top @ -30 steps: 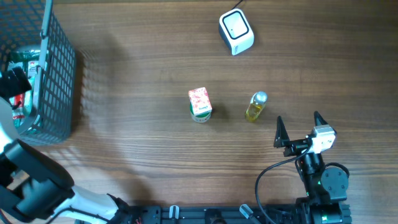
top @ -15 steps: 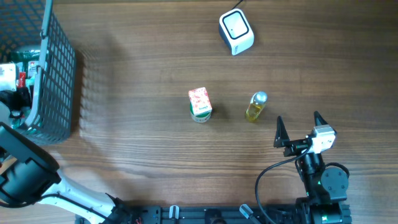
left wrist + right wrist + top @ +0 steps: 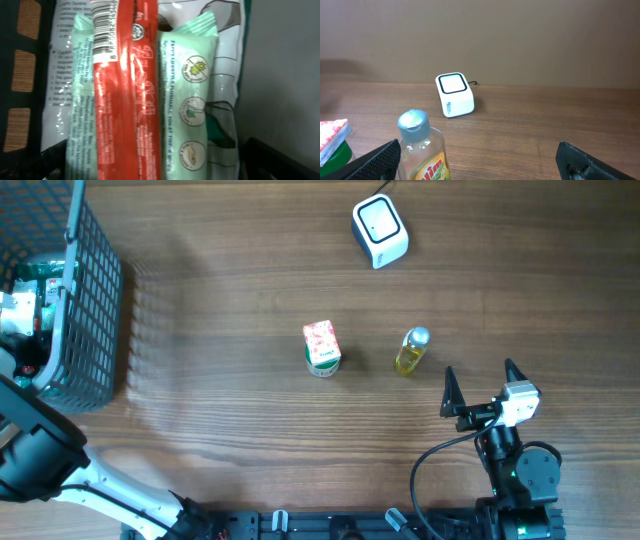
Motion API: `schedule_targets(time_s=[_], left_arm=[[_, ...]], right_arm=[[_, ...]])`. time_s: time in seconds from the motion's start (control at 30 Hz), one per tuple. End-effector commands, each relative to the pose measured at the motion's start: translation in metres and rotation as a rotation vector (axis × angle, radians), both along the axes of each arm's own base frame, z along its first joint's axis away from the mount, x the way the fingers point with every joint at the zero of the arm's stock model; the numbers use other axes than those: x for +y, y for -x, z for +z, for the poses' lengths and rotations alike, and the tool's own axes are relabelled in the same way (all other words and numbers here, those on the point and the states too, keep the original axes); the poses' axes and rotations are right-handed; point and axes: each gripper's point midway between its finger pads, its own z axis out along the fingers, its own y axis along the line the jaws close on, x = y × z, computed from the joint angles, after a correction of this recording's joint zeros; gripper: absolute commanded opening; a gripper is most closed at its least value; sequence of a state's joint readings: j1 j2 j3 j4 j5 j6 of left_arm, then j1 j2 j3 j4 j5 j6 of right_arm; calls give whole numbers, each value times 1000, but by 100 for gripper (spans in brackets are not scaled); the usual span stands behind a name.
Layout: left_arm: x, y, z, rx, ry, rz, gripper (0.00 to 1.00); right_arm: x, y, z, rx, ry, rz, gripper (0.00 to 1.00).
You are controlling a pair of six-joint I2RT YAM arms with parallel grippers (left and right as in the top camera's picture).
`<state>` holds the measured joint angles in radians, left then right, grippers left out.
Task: Scan the item barcode
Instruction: 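Reach the left gripper into the basket and grasp the snack bars, then lift the red and green snack bars out toward the scanner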
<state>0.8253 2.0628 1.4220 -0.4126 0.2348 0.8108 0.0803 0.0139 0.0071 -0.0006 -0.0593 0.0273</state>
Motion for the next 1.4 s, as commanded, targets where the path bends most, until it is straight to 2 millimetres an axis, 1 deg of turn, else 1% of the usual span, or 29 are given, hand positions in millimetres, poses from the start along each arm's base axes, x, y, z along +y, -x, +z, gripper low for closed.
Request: schedule_targets(time_s=[0.0, 0.03, 0.1, 0.17, 0.2, 0.27, 0.3, 0.37, 0.4, 0.43, 0.53, 0.6, 0.67, 0.7, 0.73, 0.77, 0.8, 0.87, 0.9, 0.97, 1.0, 1.03, 1.07, 1.1, 1.17, 1.23, 1.27, 1.3, 1.37], left_arm=[[6, 8, -27, 23, 43, 20, 100], [6, 9, -30, 24, 52, 29, 99], [4, 9, -34, 18, 74, 23, 88], [4, 9, -34, 16, 75, 21, 68], [3, 8, -34, 16, 75, 20, 51], [3, 8, -34, 17, 77, 20, 26], [2, 9, -34, 18, 78, 20, 15], [1, 9, -32, 19, 80, 19, 11], [0, 7, -24, 8, 78, 29, 6], [1, 2, -8, -22, 69, 50, 4], [2, -16, 46, -134, 4, 77, 4], [-3, -32, 103, -257, -60, 89, 4], [-15, -42, 151, -344, -128, 57, 4], [-24, -46, 179, -396, -169, 34, 4], [-32, -49, 202, -437, -201, 15, 4], [-43, -50, 231, -492, -246, -3, 4], [-53, -50, 265, -561, -292, 1, 4], [-69, -45, 313, -658, -358, 15, 4], [-81, -40, 339, -719, -381, 23, 4], [-105, -33, 373, -802, -391, 7, 4], [-124, -28, 392, -857, -367, 1, 4], [-137, -25, 400, -889, -332, 0, 4], [-152, -23, 405, -911, -275, 2, 4], [-171, -22, 403, -914, -185, 8, 4], [-205, -24, 387, -877, -3, 28, 4], [-241, -27, 362, -792, 172, 43, 4], [-263, -28, 345, -726, 245, 37, 4], [-287, -27, 327, -646, 300, 15, 4], [-324, -24, 300, -525, 353, -42, 4]], right_arm=[[1, 0, 0, -4, 8, 6, 100], [1, 0, 0, -4, 8, 6, 100], [1, 0, 0, -4, 8, 6, 100], [1, 0, 0, -4, 8, 6, 100], [1, 0, 0, -4, 8, 6, 100], [1, 0, 0, -4, 8, 6, 100], [1, 0, 0, -4, 8, 6, 100], [1, 0, 0, -4, 8, 6, 100], [1, 0, 0, -4, 8, 6, 100], [1, 0, 0, -4, 8, 6, 100], [1, 0, 0, -4, 8, 6, 100], [1, 0, 0, -4, 8, 6, 100], [1, 0, 0, -4, 8, 6, 100], [1, 0, 0, -4, 8, 6, 100], [1, 0, 0, -4, 8, 6, 100], [1, 0, 0, -4, 8, 6, 100], [1, 0, 0, -4, 8, 6, 100], [1, 0, 0, -4, 8, 6, 100], [1, 0, 0, -4, 8, 6, 100], [1, 0, 0, -4, 8, 6, 100], [1, 0, 0, -4, 8, 6, 100], [1, 0, 0, -4, 8, 6, 100], [1, 0, 0, -4, 8, 6, 100], [1, 0, 0, -4, 8, 6, 100], [1, 0, 0, -4, 8, 6, 100], [1, 0, 0, -4, 8, 6, 100], [1, 0, 0, -4, 8, 6, 100], [1, 0, 0, -4, 8, 6, 100], [1, 0, 0, -4, 8, 6, 100]])
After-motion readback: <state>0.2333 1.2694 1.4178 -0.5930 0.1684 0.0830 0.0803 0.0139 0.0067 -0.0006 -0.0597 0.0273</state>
